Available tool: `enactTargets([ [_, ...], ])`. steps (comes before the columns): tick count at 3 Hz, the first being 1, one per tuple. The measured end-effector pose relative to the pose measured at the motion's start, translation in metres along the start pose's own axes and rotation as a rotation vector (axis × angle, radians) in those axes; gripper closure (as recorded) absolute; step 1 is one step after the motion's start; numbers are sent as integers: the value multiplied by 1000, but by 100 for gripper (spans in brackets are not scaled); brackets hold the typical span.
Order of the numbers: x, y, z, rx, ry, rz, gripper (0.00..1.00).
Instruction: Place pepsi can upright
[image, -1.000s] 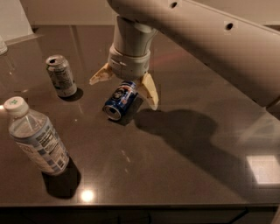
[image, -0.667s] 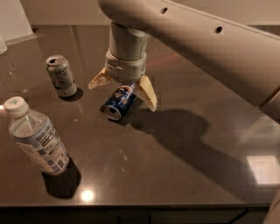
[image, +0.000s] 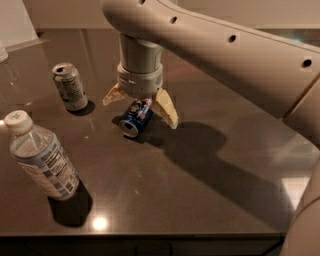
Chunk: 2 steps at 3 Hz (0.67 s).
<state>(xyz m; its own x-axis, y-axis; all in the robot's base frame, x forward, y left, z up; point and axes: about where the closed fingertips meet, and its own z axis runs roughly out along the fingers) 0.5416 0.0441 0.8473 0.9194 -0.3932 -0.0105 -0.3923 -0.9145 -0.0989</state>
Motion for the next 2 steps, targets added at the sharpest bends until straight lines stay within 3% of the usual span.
enactTargets([
  [1, 5, 1, 5, -28, 23, 31, 18],
  [2, 10, 2, 6, -45, 32, 70, 42],
])
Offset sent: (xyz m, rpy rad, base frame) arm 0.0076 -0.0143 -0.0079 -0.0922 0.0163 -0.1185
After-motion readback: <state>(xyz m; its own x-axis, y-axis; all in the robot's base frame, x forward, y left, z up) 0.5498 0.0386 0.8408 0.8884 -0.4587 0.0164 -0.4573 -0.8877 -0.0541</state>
